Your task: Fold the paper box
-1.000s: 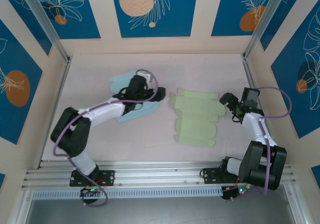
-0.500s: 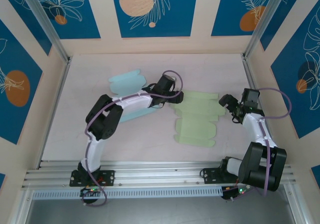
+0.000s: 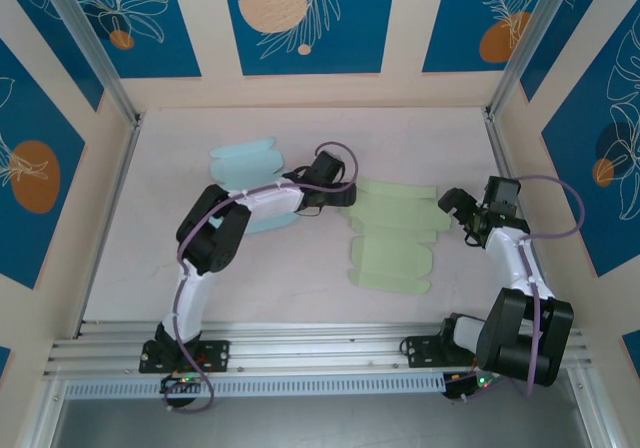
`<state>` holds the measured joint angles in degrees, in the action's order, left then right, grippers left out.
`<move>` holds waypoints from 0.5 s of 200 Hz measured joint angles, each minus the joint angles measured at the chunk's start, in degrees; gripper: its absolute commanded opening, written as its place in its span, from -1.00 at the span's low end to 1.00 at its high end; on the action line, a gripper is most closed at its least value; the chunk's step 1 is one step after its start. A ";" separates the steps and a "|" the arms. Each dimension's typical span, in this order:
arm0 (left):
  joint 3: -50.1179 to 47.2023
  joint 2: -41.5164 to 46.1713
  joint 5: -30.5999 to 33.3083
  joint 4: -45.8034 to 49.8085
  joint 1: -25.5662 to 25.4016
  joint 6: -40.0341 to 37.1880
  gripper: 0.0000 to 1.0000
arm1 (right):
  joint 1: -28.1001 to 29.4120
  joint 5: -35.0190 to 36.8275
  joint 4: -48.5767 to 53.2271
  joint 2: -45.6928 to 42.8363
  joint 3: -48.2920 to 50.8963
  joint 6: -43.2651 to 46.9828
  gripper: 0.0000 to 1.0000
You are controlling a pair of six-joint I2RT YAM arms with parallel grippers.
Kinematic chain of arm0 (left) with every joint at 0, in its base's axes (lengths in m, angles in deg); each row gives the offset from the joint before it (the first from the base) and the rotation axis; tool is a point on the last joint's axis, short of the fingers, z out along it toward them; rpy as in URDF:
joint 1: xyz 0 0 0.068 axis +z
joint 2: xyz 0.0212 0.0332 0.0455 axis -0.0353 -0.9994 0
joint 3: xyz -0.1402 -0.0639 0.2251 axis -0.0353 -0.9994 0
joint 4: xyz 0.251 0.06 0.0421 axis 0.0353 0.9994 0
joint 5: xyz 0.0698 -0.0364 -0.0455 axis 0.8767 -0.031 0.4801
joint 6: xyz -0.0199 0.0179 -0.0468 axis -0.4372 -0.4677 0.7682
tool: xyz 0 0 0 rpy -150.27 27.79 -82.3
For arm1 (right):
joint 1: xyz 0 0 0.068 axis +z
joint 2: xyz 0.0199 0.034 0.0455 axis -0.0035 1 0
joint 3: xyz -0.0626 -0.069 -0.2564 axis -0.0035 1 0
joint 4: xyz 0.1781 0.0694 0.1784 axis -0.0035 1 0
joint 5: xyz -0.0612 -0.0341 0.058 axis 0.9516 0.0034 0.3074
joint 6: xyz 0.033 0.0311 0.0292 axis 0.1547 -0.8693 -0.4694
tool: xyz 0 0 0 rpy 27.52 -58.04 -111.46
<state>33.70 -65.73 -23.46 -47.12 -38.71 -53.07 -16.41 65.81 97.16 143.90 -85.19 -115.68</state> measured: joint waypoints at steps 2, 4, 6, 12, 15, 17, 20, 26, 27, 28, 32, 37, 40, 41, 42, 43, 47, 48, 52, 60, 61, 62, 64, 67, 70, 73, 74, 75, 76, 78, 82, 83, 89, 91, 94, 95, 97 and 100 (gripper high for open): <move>-0.33 0.00 0.13 -0.13 0.15 0.00 0.69 | 0.00 0.02 0.07 0.00 -0.02 0.00 0.99; -0.57 0.00 0.22 -0.15 0.26 0.02 0.69 | 0.00 0.04 0.13 0.00 -0.04 0.00 0.99; -0.90 0.04 0.31 -0.20 0.44 0.02 0.68 | 0.00 0.11 0.26 0.00 -0.11 0.00 0.99; -2.01 0.13 0.48 -0.46 0.96 0.00 0.68 | 0.00 0.24 0.52 0.00 -0.24 -0.02 0.99; -2.47 0.26 0.46 -0.96 1.16 0.00 0.67 | 0.00 0.35 0.66 0.00 -0.31 0.00 0.99; -2.71 0.33 0.37 -1.38 1.29 0.02 0.67 | 0.00 0.42 0.76 0.00 -0.37 -0.02 0.99; -2.91 0.46 0.17 -1.70 1.42 0.02 0.67 | 0.00 0.44 0.94 0.00 -0.46 0.00 0.99; -3.19 0.98 0.26 -1.90 1.53 0.02 0.66 | 0.00 0.59 1.27 0.02 -0.70 0.00 0.99; -3.21 1.05 0.28 -1.86 1.53 0.02 0.65 | 0.00 0.59 1.31 0.04 -0.72 -0.02 0.99; -3.26 1.18 0.33 -1.84 1.55 0.02 0.65 | 0.00 0.61 1.36 0.04 -0.76 0.00 0.99; -3.48 1.53 0.33 -1.75 1.68 0.02 0.65 | 0.00 0.63 1.51 0.04 -0.90 0.00 0.99; -3.56 1.77 0.39 -1.49 1.84 -0.02 0.64 | 0.00 0.63 1.64 0.04 -1.03 0.00 0.99; -3.61 1.86 0.42 -1.42 1.92 0.00 0.64 | 0.00 0.66 1.70 0.04 -1.07 -0.02 0.99; -3.61 1.88 0.42 -1.40 1.95 0.00 0.64 | 0.00 0.63 1.70 0.04 -1.09 -0.02 0.99; -3.61 1.90 0.42 -1.38 2.01 -0.02 0.64 | 0.00 0.63 1.73 0.04 -1.11 0.00 0.99; -3.61 1.92 0.42 -1.36 2.03 -0.04 0.64 | 0.00 0.63 1.73 0.04 -1.14 0.00 0.99; -3.61 1.92 0.28 -1.36 2.21 -0.04 0.63 | 0.00 0.63 1.84 0.04 -1.20 -0.02 0.99; -3.61 1.92 0.24 -1.36 2.23 -0.04 0.63 | -0.02 0.63 1.86 0.04 -1.20 -0.02 0.99; -3.61 1.92 0.00 -1.42 2.38 -0.04 0.62 | -0.02 0.63 1.90 0.04 -1.22 -0.02 0.99; -3.61 1.92 -0.92 -1.44 2.54 -0.11 0.60 | -0.02 0.63 2.03 0.04 -1.22 0.00 0.99; -3.61 1.92 -1.03 -1.44 2.56 -0.11 0.60 | -0.02 0.63 2.05 0.04 -1.25 0.00 0.99; -3.61 1.92 -1.22 -1.42 2.58 -0.13 0.60 | -0.02 0.63 2.10 0.04 -1.25 -0.02 0.99; -3.61 1.92 -1.36 -1.42 2.62 -0.20 0.59 | 0.00 0.63 2.16 0.04 -1.25 0.00 0.99; -3.61 1.92 -2.01 -1.49 2.64 -0.15 0.58 | -0.02 0.63 2.27 0.04 -1.27 0.00 0.99; -3.61 1.92 -2.45 -1.55 2.64 -0.22 0.58 | 0.00 0.63 2.32 0.04 -1.27 0.00 0.99; -3.61 1.92 -3.06 -1.68 2.64 -0.17 0.57 | -0.02 0.63 2.38 0.04 -1.27 0.00 0.99; -3.61 1.92 -3.39 -1.73 2.62 -0.20 0.57 | -0.02 0.61 2.38 0.04 -1.27 0.00 0.99; -3.61 1.92 -3.54 -1.77 2.62 -0.20 0.57 | -0.02 0.61 2.43 0.04 -1.27 0.00 0.99; -3.61 1.92 -3.74 -1.84 2.62 -0.26 0.57 | -0.02 0.61 2.43 0.04 -1.27 -0.02 0.99; -3.61 1.92 -4.00 -1.90 2.62 -0.20 0.56 | -0.02 0.61 2.47 0.04 -1.27 0.00 0.99; -3.58 1.92 -4.98 -2.08 2.58 -0.22 0.55 | -0.02 0.61 2.56 0.04 -1.29 0.00 0.99; -3.58 1.92 -5.09 -2.12 2.58 -0.24 0.55 | -0.02 0.61 2.58 0.04 -1.29 -0.02 0.99; -3.54 1.92 -6.29 -2.25 2.51 -0.26 0.52 | -0.02 0.57 2.71 0.04 -1.29 0.00 0.99; -3.54 1.92 -6.62 -2.27 2.47 -0.26 0.51 | -0.02 0.59 2.73 0.04 -1.31 0.00 0.99; -3.48 1.92 -7.13 -2.29 2.43 -0.24 0.50 | -0.02 0.57 2.75 0.04 -1.31 0.00 0.99; -3.48 1.92 -7.26 -2.27 2.40 -0.24 0.49 | -0.02 0.57 2.78 0.04 -1.31 -0.02 0.99; -3.41 1.92 -7.65 -2.29 2.34 -0.35 0.49 | -0.02 0.55 2.78 0.04 -1.31 -0.02 0.99; -3.37 1.92 -8.13 -2.29 2.32 -0.39 0.47 | -0.02 0.52 2.78 0.04 -1.33 0.00 0.99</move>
<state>30.34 -63.81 -31.59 -49.42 -36.39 -53.46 -16.43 66.33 99.93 143.94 -86.52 -115.68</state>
